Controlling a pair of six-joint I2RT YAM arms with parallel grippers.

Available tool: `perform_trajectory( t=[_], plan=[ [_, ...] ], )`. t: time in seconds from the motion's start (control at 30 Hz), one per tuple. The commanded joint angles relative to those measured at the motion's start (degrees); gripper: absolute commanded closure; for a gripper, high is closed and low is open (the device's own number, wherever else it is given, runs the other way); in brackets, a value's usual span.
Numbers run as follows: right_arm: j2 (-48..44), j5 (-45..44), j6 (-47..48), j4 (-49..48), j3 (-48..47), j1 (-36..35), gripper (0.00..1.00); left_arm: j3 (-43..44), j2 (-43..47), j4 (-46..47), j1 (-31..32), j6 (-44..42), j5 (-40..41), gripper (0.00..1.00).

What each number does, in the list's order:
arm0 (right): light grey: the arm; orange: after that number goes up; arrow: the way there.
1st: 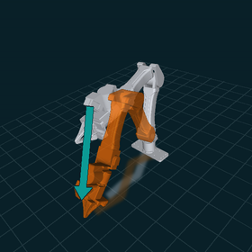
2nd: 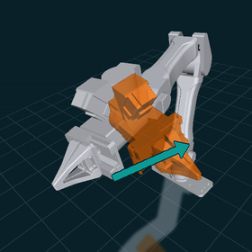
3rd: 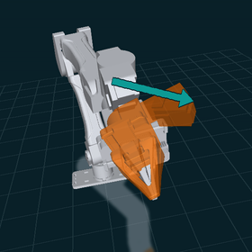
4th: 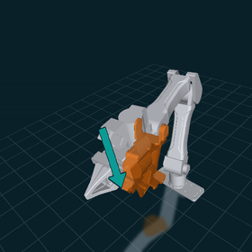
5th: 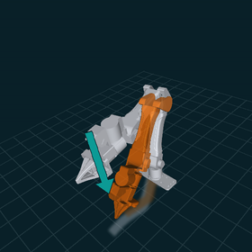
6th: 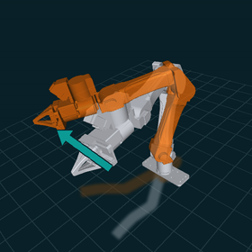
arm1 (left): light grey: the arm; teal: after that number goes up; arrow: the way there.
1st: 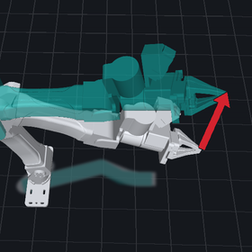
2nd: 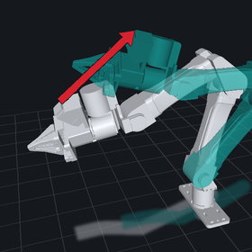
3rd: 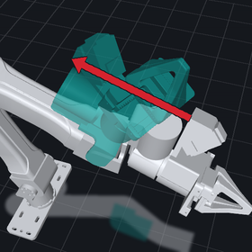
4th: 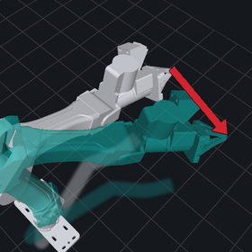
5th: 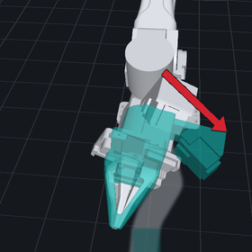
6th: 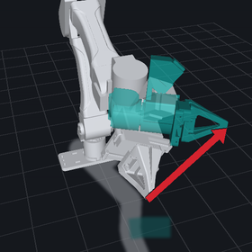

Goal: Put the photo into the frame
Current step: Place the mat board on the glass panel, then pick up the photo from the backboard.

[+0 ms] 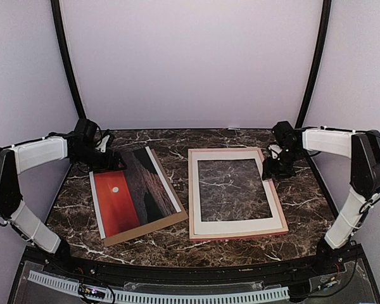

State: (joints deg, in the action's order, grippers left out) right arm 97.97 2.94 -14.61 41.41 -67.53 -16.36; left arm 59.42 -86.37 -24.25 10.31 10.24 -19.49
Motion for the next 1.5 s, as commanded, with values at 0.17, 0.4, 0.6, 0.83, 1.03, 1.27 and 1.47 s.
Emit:
perform_trajectory(
  t=[0.17, 0.4, 0.6, 0.83, 1.03, 1.27, 1.47],
  plan=[
    [-4.8, -4.1, -2.0, -0.6, -2.3, -1.5, 0.36, 1.1, 0.0, -4.8, 0.2, -0.4, 8.4, 0.16],
    [-0.5, 1.1, -7.0, -8.9, -6.5, -15.2, 0.37, 0.5, 0.6, -6.6, -0.4, 0.2, 14.8, 0.01],
    [12.3, 5.3, -9.5, -14.3, -19.1, -26.5, 0.38, -3.8, 3.2, -5.2, -7.4, 2.3, 6.9, 0.01],
    [28.9, 8.9, -10.7, -14.2, -38.1, -34.2, 0.38, -8.9, 4.5, -2.3, -16.7, 5.3, 1.7, 0.01],
    [35.8, 11.1, -12.9, -15.2, -44.4, -36.5, 0.4, -11.5, 2.1, -0.3, -21.4, 8.4, -3.2, 0.02],
    [37.6, 12.4, -14.1, -17.2, -43.3, -37.2, 0.41, -12.0, -0.2, 0.3, -22.4, 8.8, -4.7, 0.05],
    [38.5, 12.9, -14.7, -18.0, -42.4, -37.5, 0.43, -12.1, -1.0, 0.3, -22.5, 8.7, -4.3, 0.07]
  ],
)
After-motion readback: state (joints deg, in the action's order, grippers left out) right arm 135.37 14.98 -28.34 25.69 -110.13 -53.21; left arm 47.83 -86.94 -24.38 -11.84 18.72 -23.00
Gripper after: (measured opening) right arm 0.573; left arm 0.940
